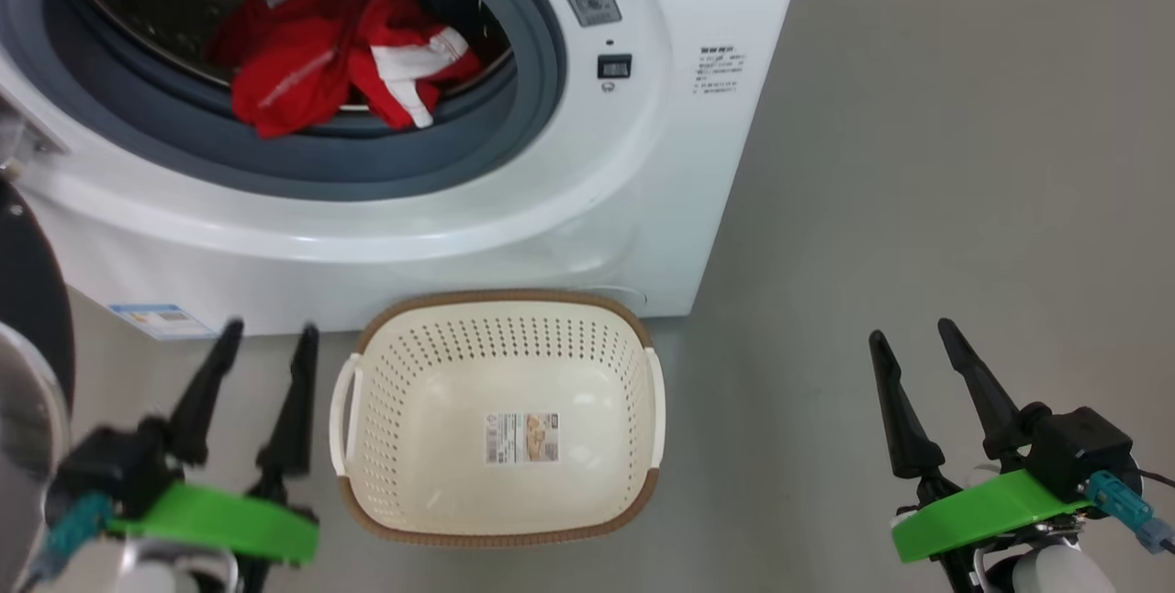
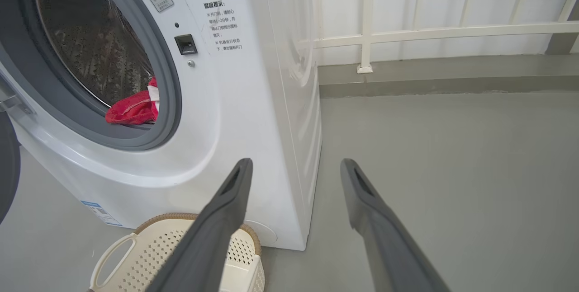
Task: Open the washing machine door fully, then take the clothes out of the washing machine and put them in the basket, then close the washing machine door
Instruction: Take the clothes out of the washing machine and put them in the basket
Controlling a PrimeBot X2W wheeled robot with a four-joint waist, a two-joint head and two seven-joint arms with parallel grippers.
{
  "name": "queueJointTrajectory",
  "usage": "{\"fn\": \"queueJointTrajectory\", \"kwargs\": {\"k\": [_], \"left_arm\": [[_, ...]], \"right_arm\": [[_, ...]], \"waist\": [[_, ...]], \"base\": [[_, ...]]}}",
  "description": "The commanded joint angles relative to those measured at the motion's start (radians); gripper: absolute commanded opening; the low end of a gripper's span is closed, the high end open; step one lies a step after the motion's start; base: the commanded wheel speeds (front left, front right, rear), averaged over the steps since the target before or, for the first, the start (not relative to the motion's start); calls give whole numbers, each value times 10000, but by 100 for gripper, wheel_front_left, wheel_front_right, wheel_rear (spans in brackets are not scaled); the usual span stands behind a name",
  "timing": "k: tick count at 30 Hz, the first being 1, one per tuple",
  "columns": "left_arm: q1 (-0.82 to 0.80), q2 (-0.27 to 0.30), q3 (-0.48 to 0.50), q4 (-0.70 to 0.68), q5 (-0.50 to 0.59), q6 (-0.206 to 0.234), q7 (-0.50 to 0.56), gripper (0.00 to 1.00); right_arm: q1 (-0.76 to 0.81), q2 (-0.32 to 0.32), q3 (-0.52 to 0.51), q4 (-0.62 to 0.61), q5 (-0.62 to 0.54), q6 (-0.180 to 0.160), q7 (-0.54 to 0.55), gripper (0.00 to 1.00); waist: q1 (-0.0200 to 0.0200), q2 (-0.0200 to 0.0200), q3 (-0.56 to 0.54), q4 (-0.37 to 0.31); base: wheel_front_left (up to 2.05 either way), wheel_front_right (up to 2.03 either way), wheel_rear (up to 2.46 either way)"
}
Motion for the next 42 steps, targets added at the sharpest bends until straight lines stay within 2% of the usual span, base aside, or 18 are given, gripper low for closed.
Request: {"fn": "queueJointTrajectory", "kwargs": {"k": [1,8,15,24,35,42], "left_arm": [[-610,333,301,-12,109,13,-53,100],[-3088,606,-253,1804,359,13,-53,100],[-5485,1150,-989,3810,86,13,-53,100],[-8066,1544,-2168,6196,-610,13,-11,100],[-9836,1671,-3327,7813,-1218,13,24,100],[-10644,1956,-3725,8663,-1525,13,2,100]], "right_arm": [[-289,-45,256,-273,104,35,-80,100],[-708,-45,446,-362,288,35,-80,100],[-1107,-45,748,-470,625,35,-80,100],[-1486,-45,926,-638,964,35,-80,100],[-1691,-45,1113,-743,1195,35,-80,100],[-1768,-45,1334,-773,1334,35,-80,100]], "waist": [[0,0,375,-127],[0,0,1340,-490],[0,0,2252,-1089],[0,0,3194,-1615],[0,0,3744,-1852],[0,0,3954,-2157]], "base": [[0,0,0],[0,0,0],[0,0,0],[0,0,0],[0,0,0],[0,0,0]]}}
